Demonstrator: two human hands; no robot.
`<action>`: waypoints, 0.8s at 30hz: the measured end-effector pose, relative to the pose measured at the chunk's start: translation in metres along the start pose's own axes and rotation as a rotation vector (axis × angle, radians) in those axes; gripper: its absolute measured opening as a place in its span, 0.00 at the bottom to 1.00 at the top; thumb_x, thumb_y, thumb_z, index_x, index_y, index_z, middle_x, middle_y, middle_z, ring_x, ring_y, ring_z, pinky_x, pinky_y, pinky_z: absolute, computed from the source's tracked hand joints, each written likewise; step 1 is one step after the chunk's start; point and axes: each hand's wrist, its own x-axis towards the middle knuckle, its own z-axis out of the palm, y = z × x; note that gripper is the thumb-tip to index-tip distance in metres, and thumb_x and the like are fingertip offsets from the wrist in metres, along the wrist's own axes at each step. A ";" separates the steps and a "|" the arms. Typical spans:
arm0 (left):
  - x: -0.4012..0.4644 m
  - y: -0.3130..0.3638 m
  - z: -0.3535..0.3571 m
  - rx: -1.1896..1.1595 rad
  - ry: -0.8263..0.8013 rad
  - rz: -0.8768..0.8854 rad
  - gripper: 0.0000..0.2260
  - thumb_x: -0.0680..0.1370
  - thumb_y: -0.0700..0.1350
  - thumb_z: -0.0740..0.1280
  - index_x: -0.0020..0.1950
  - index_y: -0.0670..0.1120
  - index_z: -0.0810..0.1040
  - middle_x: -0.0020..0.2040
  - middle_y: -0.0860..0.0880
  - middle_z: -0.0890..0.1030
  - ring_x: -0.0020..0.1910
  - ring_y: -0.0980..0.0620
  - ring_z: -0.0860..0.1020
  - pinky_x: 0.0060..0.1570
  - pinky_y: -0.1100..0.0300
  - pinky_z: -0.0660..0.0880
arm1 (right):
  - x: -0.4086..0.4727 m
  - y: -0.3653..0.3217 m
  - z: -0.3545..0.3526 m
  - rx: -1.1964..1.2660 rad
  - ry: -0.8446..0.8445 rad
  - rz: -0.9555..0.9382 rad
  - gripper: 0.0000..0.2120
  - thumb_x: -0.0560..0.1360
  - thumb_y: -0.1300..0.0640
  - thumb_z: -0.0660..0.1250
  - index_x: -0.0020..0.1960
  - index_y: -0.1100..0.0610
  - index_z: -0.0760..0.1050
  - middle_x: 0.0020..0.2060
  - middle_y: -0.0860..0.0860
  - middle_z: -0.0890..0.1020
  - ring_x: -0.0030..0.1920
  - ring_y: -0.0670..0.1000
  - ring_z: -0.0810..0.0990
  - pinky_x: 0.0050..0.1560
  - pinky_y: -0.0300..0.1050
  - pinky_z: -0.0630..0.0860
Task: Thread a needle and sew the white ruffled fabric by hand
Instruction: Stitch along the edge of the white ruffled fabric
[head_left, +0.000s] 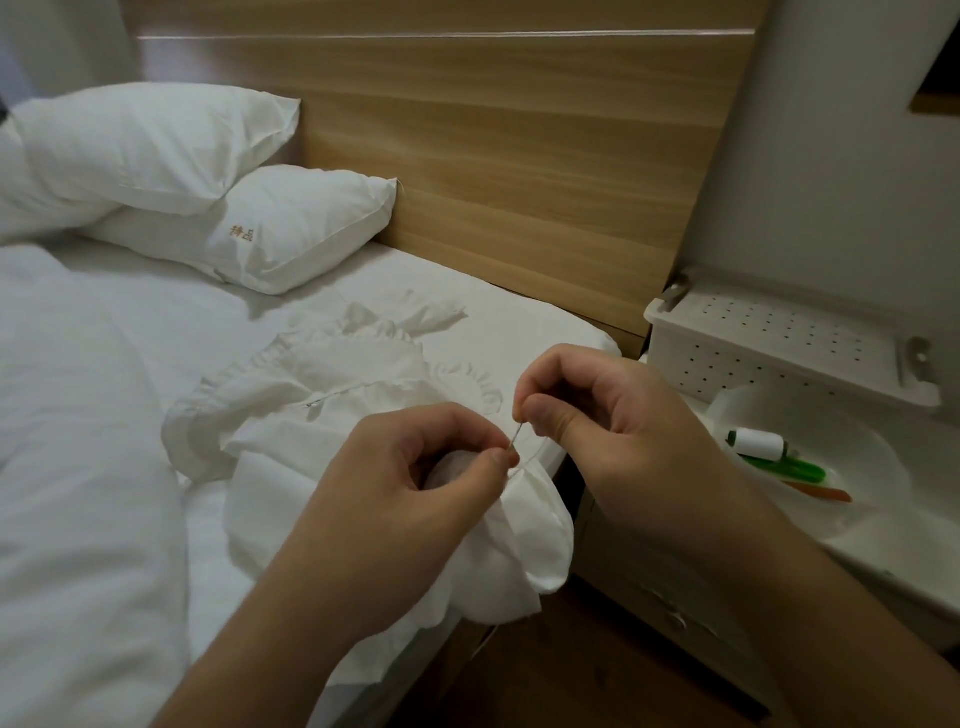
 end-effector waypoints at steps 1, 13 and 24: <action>0.000 0.000 -0.001 -0.016 -0.018 0.003 0.08 0.79 0.42 0.73 0.45 0.54 0.89 0.44 0.55 0.88 0.48 0.55 0.86 0.47 0.65 0.80 | 0.000 0.000 -0.001 0.023 0.001 0.007 0.08 0.81 0.64 0.67 0.49 0.53 0.81 0.41 0.43 0.83 0.48 0.45 0.82 0.47 0.34 0.79; 0.000 -0.004 -0.002 -0.191 -0.003 0.032 0.05 0.77 0.48 0.72 0.47 0.52 0.88 0.44 0.49 0.87 0.47 0.52 0.85 0.47 0.59 0.78 | -0.001 0.002 -0.003 0.208 -0.109 0.086 0.08 0.81 0.64 0.67 0.48 0.55 0.83 0.39 0.47 0.84 0.43 0.45 0.82 0.44 0.36 0.78; 0.001 -0.008 0.002 -0.061 0.163 0.059 0.05 0.78 0.44 0.75 0.48 0.54 0.89 0.44 0.57 0.88 0.48 0.56 0.87 0.48 0.64 0.81 | -0.002 0.002 -0.013 0.105 -0.112 0.121 0.07 0.79 0.60 0.71 0.49 0.50 0.87 0.44 0.47 0.87 0.49 0.50 0.86 0.52 0.50 0.85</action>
